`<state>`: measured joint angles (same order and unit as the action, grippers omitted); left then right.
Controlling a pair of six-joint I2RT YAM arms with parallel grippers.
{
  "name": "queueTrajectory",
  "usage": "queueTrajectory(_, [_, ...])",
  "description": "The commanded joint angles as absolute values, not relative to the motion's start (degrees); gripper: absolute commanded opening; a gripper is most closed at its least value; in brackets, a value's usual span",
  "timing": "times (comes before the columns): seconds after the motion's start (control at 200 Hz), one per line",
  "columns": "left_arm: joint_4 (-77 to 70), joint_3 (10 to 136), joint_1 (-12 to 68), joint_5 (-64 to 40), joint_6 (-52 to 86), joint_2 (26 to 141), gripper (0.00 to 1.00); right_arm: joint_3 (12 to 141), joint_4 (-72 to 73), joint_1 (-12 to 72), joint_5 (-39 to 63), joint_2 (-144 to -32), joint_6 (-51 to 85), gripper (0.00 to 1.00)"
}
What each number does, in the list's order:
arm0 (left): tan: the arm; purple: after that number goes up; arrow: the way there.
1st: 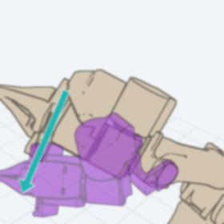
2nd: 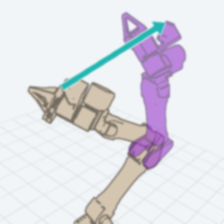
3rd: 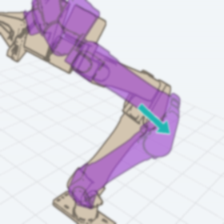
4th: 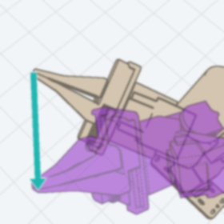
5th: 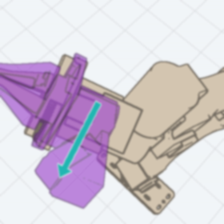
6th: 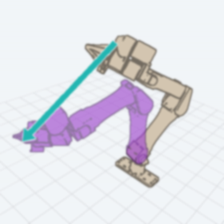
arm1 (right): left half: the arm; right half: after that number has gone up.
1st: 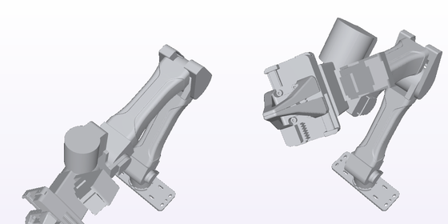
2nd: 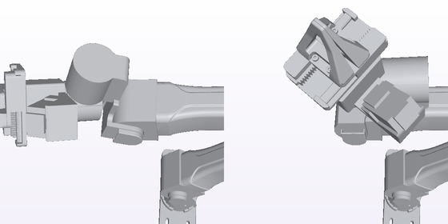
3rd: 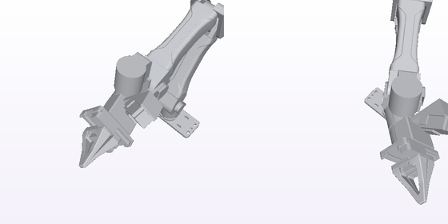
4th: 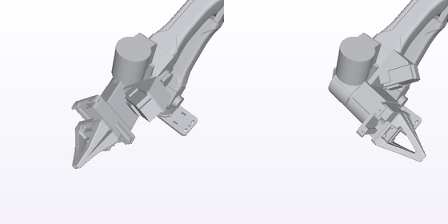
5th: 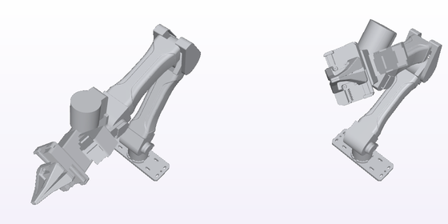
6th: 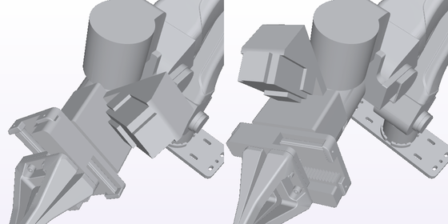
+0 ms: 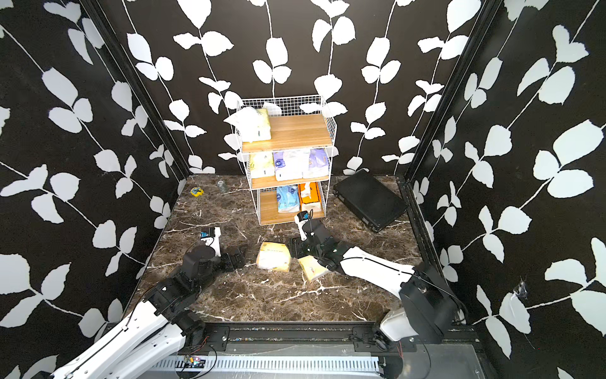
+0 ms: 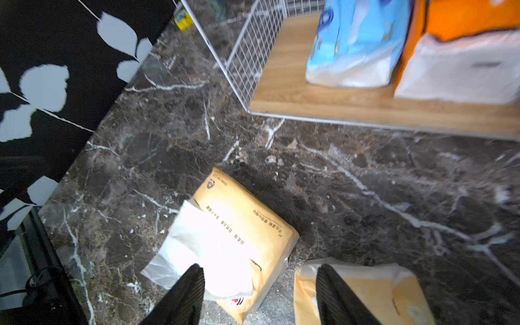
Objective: Remove the tissue boxes from the shelf
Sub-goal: Move the box of tissues to the center of the board, then pick up a box of tissues from the shelf.
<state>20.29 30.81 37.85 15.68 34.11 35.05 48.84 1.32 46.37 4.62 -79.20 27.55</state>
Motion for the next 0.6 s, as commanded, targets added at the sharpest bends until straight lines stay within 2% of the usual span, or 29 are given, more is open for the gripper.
queueTrajectory(0.0, [20.9,34.9,38.0,16.8,30.4,35.4,0.99,51.6,-3.7,46.0,1.2,-73.6,24.3,0.65])
queueTrajectory(0.26, [27.8,55.4,38.0,14.4,20.4,45.1,0.99,57.0,-9.5,42.2,4.9,-63.1,22.1,0.68])
queueTrajectory(0.595, [25.5,67.4,37.5,11.9,17.4,52.8,0.99,72.3,-12.8,37.8,12.5,-65.7,20.9,0.69])
